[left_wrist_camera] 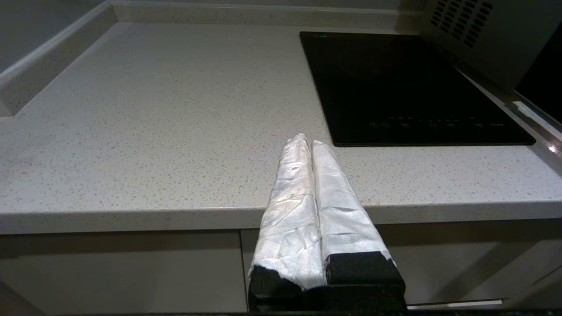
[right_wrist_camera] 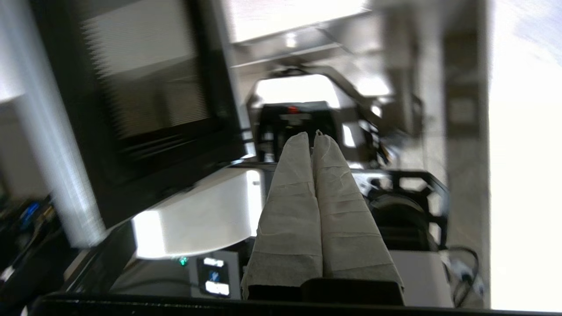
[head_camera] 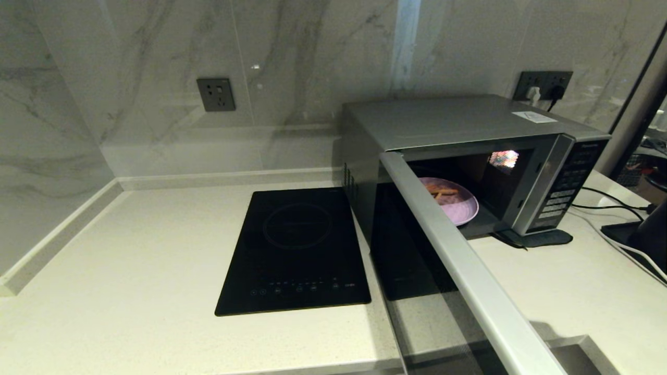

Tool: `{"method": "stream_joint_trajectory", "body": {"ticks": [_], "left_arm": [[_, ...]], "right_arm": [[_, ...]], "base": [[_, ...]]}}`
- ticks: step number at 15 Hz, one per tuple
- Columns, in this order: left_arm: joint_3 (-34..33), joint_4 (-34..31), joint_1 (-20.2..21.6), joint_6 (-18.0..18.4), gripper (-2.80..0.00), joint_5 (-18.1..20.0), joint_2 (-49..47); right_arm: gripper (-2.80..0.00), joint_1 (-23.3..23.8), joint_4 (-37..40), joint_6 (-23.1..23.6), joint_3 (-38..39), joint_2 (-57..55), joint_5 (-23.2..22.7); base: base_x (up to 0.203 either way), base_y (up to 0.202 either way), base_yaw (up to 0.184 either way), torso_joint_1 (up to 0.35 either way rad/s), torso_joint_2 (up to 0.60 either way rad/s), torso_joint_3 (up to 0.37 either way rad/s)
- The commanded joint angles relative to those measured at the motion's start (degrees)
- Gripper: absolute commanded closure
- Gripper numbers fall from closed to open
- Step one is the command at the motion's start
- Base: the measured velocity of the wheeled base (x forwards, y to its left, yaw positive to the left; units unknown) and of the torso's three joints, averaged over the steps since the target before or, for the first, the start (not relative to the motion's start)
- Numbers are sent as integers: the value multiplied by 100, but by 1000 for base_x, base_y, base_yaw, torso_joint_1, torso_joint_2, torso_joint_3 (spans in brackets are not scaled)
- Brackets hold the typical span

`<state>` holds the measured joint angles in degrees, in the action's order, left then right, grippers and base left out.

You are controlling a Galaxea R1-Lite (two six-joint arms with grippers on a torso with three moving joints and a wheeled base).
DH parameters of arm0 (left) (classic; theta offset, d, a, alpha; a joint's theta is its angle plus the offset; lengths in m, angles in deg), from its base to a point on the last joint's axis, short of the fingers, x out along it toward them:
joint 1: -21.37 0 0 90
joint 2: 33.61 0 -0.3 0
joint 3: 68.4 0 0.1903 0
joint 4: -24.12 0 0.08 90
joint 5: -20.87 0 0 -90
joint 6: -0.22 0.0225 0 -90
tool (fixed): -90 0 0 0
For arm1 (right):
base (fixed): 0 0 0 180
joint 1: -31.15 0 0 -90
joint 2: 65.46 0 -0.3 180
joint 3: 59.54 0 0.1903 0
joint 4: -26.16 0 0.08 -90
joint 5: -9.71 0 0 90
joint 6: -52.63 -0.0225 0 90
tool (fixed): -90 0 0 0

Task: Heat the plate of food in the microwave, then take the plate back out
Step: Close the microwave oven

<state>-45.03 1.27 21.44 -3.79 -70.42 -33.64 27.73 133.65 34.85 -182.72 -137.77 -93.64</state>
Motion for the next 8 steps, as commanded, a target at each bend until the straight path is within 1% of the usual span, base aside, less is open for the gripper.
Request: {"method": "stream_joint_trajectory", "body": {"ticks": [1, 2, 5, 6, 8], "left_arm": [[0, 2, 1, -11, 0, -3, -6], [0, 2, 1, -3, 0, -3, -6], [0, 2, 1, -5, 0, -3, -6], [0, 2, 1, -12, 0, -3, -6], [0, 2, 1, -12, 0, -3, -6]], "right_arm": [[0, -189, -243, 33, -186, -158, -497], [0, -273, -360, 77, -212, -245, -854], [0, -648, -495, 339, -470, -598, -2138], [0, -793, -593, 378, -531, -754, -2445], [0, -1203, -704, 398, -799, -1078, -2770]], "base": [[0, 0, 0, 0, 0, 0], [0, 0, 0, 0, 0, 0], [0, 0, 0, 0, 0, 0], [0, 0, 0, 0, 0, 0], [0, 0, 0, 0, 0, 0]]}}
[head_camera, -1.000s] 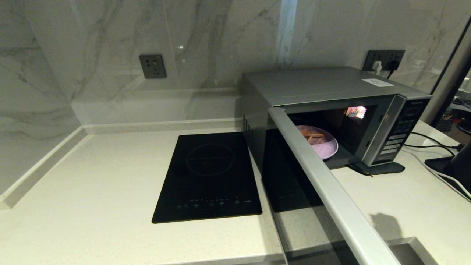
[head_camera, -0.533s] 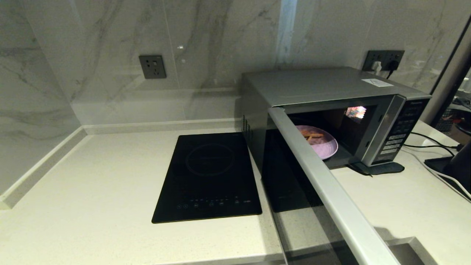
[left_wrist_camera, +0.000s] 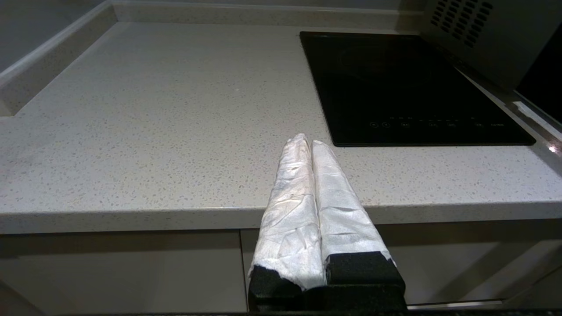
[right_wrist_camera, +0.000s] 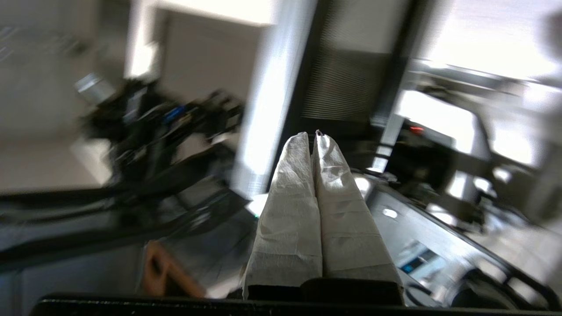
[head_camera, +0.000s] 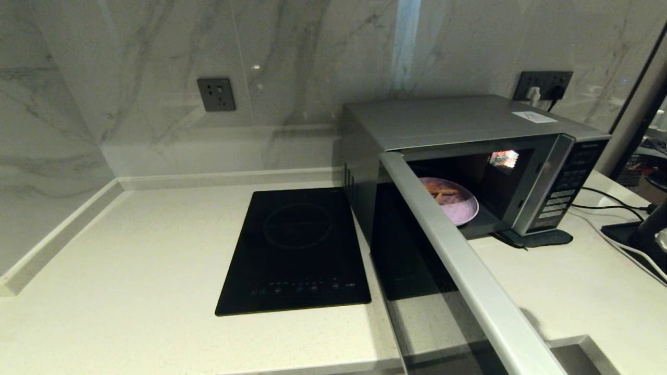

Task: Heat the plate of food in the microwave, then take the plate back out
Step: Close the microwave oven

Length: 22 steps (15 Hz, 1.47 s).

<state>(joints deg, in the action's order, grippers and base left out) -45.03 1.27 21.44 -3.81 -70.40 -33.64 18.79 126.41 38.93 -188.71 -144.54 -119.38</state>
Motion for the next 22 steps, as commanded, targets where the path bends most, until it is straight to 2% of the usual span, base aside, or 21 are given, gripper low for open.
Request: {"method": "stream_joint_trajectory", "body": {"ticks": [1, 4, 7, 11, 14, 17, 22], "left_arm": [[0, 2, 1, -1, 0, -4, -6], [0, 2, 1, -1, 0, -4, -6], [0, 2, 1, -1, 0, -4, -6], [0, 2, 1, -1, 0, -4, -6], [0, 2, 1, -1, 0, -4, -6], [0, 2, 1, -1, 0, -4, -6], [0, 2, 1, -1, 0, -4, -6]], "right_arm": [[0, -560, 12, -10, -363, -524, -245], [0, -1468, -26, 71, -708, -1054, -302], [0, -1904, -89, 162, -747, -1553, -254], [0, -2167, -21, 135, -749, -1888, -54], [0, -2474, 288, 131, -748, -2039, 370], [0, -2491, 337, 131, -747, -2039, 487], [0, -2455, 416, -150, -731, -1844, 1313]], "base": [[0, 0, 0, 0, 0, 0], [0, 0, 0, 0, 0, 0], [0, 0, 0, 0, 0, 0], [0, 0, 0, 0, 0, 0], [0, 0, 0, 0, 0, 0], [0, 0, 0, 0, 0, 0], [0, 0, 0, 0, 0, 0]]}}
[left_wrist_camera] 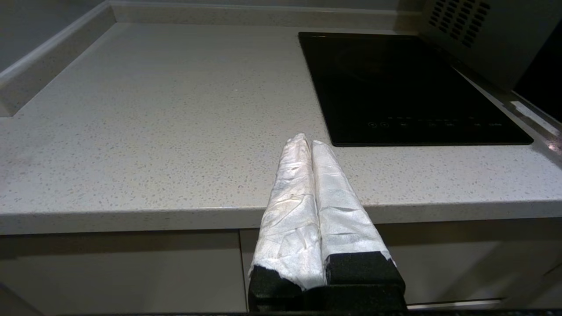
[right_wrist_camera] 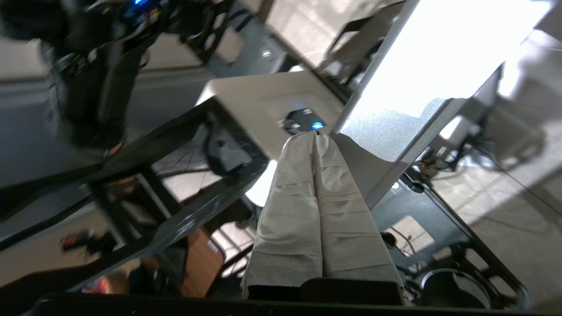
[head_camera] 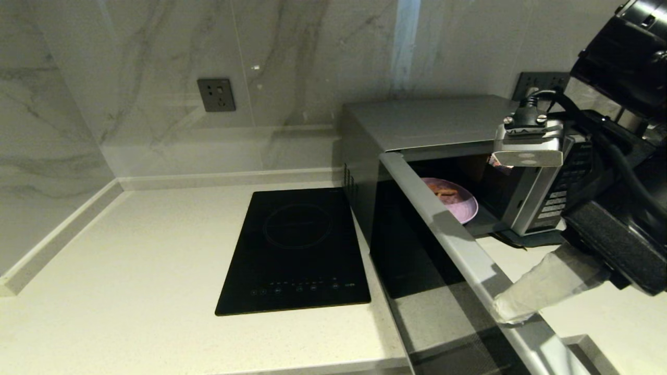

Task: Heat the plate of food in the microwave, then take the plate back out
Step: Close the microwave oven

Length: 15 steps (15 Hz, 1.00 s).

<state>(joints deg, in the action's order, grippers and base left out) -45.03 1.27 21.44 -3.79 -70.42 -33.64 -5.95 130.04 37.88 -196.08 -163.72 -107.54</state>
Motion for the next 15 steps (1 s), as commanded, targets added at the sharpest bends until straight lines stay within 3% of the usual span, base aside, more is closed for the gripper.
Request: {"method": "stream_joint_trajectory", "body": {"ticks": [1, 7, 10, 15], "left_arm": [[0, 2, 1, -4, 0, -3, -6], [0, 2, 1, -12, 0, -3, -6], [0, 2, 1, -9, 0, -3, -6], [0, 2, 1, -3, 0, -3, -6]], "right_arm": [[0, 49, 53, -78, 6, 119, 268], [0, 543, 44, -289, 19, 361, 910], [0, 1027, 30, -321, 32, 447, 1158], [0, 2665, -272, -107, 303, 717, 1618]], "base": [[0, 0, 0, 0, 0, 0], [0, 0, 0, 0, 0, 0], [0, 0, 0, 0, 0, 0], [0, 0, 0, 0, 0, 0]]}}
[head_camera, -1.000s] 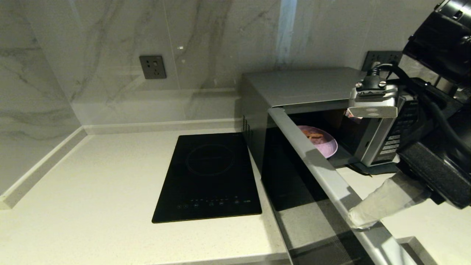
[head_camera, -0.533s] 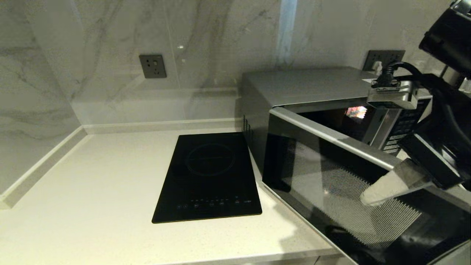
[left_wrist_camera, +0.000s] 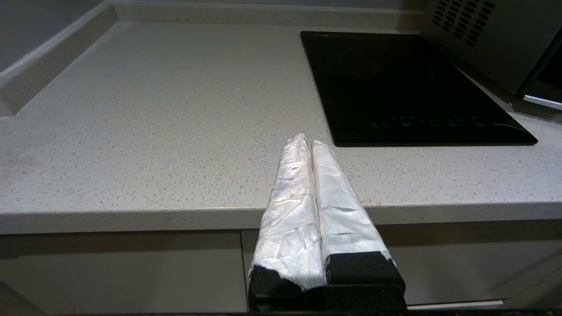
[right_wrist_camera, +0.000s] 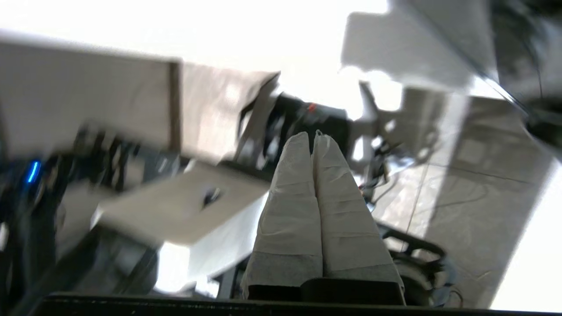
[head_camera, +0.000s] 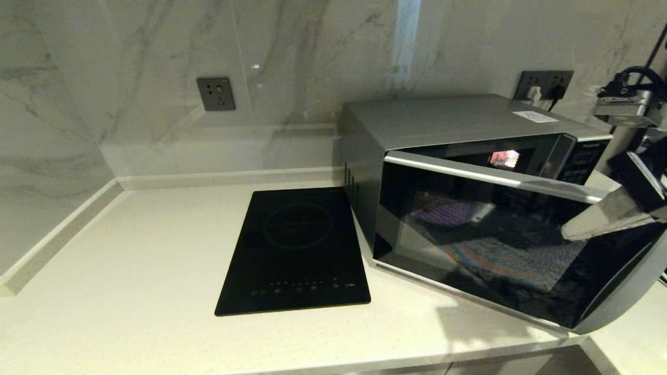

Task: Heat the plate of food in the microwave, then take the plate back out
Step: Close the microwave oven

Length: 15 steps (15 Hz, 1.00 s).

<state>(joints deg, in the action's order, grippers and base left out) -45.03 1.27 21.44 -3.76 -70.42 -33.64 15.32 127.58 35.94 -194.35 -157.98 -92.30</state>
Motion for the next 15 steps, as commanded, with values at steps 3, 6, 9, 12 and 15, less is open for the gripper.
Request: {"method": "stream_joint_trajectory", "body": {"ticks": [3, 6, 9, 12, 15], "left_arm": [[0, 2, 1, -8, 0, -3, -6], [0, 2, 1, -6, 0, -3, -6], [0, 2, 1, -6, 0, -3, -6], [0, 2, 1, -6, 0, -3, -6], [0, 2, 1, -12, 0, -3, -6]], "right_arm": [[0, 1709, -1043, 427, 622, 155, 975], [0, 1889, -2258, 124, 928, -166, 2057], [0, 1862, -2619, -396, 1080, -393, 2016], [0, 1821, -3100, -817, 1163, -566, 1776], [0, 1812, -3513, -1147, 1177, -741, 1630]], "base": [[0, 0, 0, 0, 0, 0], [0, 0, 0, 0, 0, 0], [0, 0, 0, 0, 0, 0], [0, 0, 0, 0, 0, 0], [0, 0, 0, 0, 0, 0]]}}
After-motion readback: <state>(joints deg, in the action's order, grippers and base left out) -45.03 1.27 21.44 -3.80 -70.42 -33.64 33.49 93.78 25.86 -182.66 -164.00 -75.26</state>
